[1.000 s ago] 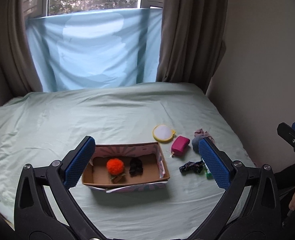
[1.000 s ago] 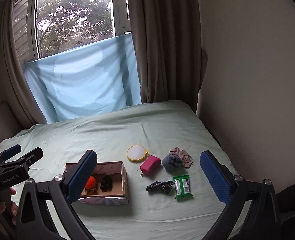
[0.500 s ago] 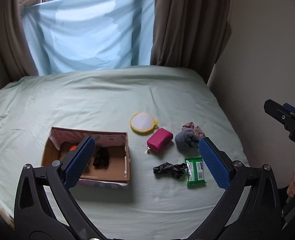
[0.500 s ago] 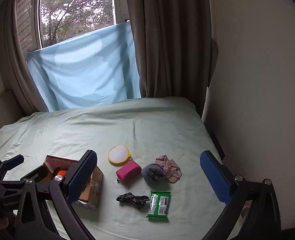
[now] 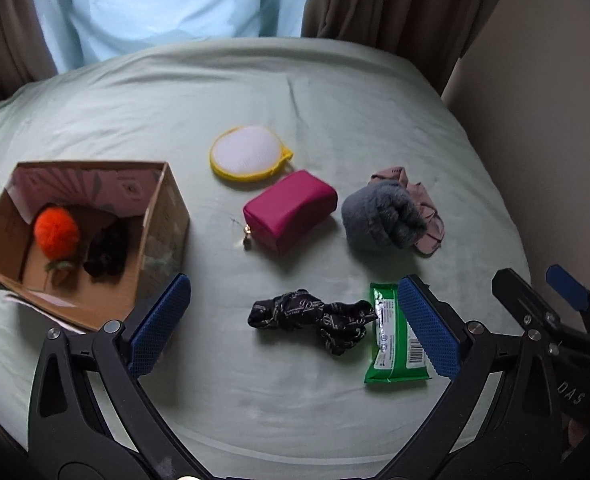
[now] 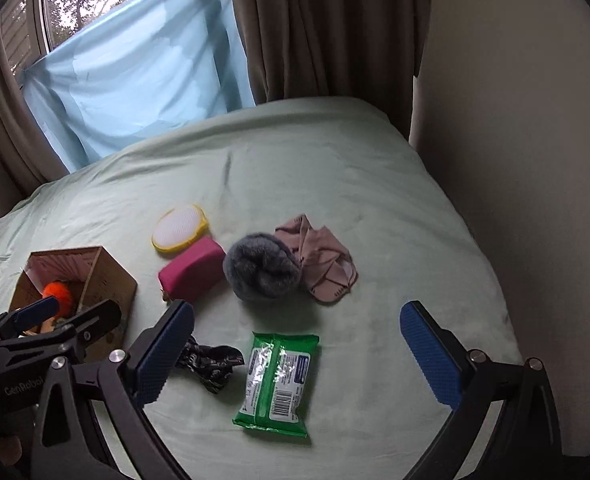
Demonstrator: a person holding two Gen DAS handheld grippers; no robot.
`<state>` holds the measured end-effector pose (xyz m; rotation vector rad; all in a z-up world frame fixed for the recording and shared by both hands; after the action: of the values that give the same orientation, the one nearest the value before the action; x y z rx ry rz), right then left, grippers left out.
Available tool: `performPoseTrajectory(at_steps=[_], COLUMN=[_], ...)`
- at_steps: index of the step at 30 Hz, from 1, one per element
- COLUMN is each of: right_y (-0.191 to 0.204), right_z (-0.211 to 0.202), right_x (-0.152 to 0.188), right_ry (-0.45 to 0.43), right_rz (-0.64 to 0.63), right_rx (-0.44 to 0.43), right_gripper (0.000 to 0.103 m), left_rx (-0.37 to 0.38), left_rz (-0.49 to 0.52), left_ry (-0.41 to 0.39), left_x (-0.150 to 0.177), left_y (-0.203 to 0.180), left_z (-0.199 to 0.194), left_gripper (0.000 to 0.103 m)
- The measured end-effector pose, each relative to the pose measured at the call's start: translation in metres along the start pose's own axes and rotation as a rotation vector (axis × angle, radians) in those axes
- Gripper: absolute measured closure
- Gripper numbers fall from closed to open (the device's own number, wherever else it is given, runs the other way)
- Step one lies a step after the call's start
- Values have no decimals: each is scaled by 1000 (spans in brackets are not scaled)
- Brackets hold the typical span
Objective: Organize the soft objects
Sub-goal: 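Grasp the black patterned cloth with the left tool while the right tool grasps the green wipes pack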
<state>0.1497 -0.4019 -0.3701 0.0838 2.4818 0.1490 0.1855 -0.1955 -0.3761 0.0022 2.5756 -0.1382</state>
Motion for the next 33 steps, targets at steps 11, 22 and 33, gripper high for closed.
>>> performPoseTrajectory(at_steps=[11, 22, 33], right_y=[-6, 9, 19], right_z=[74, 106, 120], right_x=[66, 93, 96], right_ry=[45, 83, 110], right_rz=[-9, -49, -101], right_rx=[13, -27, -15], right_gripper=[2, 16, 41], left_rx=[45, 43, -31], left_rz=[-193, -297, -260], left_ry=[211, 248, 269], left_x=[49, 47, 64], left_y=[8, 9, 24], left_z=[99, 139, 152], left_gripper=[9, 15, 61])
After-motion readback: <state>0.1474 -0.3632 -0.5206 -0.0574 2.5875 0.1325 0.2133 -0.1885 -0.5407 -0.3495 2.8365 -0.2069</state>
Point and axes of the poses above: each gripper's, at about its wrist camera, not at the fingertips, and z roughly the way its jaws point, y to its left, x to its underside, the point moved 3 cm from there along z, roughly the way its jaws point, and after that the axes turned 2 degrees about y, right-handed, at the moved point
